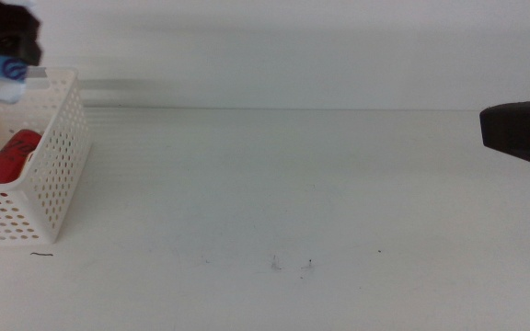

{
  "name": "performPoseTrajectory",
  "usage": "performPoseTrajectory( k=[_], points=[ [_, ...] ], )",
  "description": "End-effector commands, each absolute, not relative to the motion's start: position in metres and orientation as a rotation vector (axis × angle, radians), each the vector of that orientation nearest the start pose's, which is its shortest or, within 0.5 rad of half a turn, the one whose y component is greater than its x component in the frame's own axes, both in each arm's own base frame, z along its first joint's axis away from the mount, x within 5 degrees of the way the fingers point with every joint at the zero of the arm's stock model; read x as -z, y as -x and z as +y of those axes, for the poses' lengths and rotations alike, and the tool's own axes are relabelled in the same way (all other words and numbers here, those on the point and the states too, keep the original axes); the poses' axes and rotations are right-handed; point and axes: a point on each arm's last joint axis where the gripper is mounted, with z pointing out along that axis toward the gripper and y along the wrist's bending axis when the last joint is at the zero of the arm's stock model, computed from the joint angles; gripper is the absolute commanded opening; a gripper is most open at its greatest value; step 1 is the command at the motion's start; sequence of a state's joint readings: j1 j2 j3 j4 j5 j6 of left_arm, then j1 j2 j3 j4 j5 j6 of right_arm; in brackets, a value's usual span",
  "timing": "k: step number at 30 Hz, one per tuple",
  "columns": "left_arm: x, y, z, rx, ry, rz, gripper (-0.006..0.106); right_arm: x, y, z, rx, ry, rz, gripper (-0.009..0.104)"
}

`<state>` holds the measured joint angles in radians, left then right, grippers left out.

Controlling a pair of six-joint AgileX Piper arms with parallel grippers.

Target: Use arms to grab the bottles and put them into the dustbin to the left of the table.

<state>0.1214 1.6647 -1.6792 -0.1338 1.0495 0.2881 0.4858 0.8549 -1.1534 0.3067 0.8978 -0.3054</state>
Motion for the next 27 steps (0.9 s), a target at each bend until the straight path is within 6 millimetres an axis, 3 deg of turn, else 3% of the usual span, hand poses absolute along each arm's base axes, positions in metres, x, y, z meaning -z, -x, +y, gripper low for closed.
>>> performPoseTrajectory(
  k=[1,9,18,23,27],
  points=[
    [-0.376,-0.371,0.055,0.008,-0.094,2.468,0.006,-0.438,-0.118,0.087,-0.471,0.754,1.917,0.086],
    [-0.326,-0.394,0.099,0.032,-0.027,2.569,0.006,-0.438,-0.118,0.087,-0.471,0.754,1.917,0.086],
    [-0.274,-0.415,0.111,0.065,0.001,2.675,0.008,-0.438,-0.118,0.087,-0.471,0.754,1.917,0.086],
    [-0.255,-0.421,0.112,0.093,0.012,2.713,0.019,-0.438,-0.118,0.087,-0.471,0.754,1.917,0.086],
    [-0.252,-0.422,0.112,0.1,0.013,2.721,0.038,-0.438,-0.118,0.087,-0.471,0.754,1.917,0.086]
  ],
)
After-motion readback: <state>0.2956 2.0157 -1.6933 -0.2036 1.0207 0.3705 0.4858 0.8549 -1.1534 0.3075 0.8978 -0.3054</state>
